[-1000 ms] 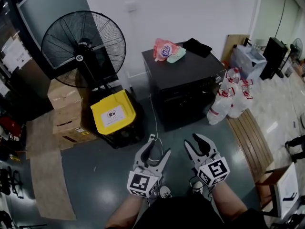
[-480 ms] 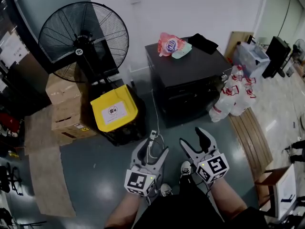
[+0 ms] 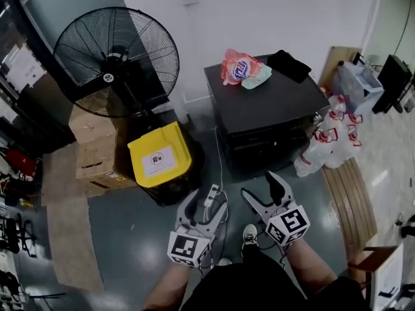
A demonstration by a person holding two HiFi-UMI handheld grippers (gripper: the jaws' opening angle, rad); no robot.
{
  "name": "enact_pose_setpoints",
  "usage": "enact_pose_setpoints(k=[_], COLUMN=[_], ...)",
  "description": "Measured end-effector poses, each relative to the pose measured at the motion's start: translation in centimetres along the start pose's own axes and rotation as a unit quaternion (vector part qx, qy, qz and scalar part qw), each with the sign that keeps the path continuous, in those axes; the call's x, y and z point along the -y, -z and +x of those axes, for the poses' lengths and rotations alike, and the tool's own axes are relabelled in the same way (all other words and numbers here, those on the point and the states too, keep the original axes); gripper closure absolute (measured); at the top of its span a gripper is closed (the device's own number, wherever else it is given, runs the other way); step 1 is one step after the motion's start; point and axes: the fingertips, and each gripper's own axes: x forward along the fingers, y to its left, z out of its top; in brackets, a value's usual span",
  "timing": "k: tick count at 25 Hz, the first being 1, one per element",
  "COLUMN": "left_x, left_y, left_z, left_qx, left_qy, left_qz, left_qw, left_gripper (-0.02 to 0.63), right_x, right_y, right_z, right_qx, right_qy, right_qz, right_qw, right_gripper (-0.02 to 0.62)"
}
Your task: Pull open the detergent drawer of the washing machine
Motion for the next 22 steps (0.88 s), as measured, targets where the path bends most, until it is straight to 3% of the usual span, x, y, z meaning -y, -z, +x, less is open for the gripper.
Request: enact_pose_setpoints(k=[11,22], left_x=[-1.0,-2.2], left_y=[-2.0,-2.9], left_z=[9.5,14.7], left_qx=[0.018,0.017], left_qy=[-0.036,-0.020], left_qz=[0.002,0.015], left_qw=[0.9992,0.9995], left_gripper=[0.330,0.330], right_x=[10.5,15.4], right_y=[0.1,1.0], right_z=[4.5,7.2], right_qx=[0.004,0.002], right_qy=[-0.011,0.013], right_qz=[0.042,0.118], right_qw=[0.999,0.993], right_gripper=[0.210,0.210])
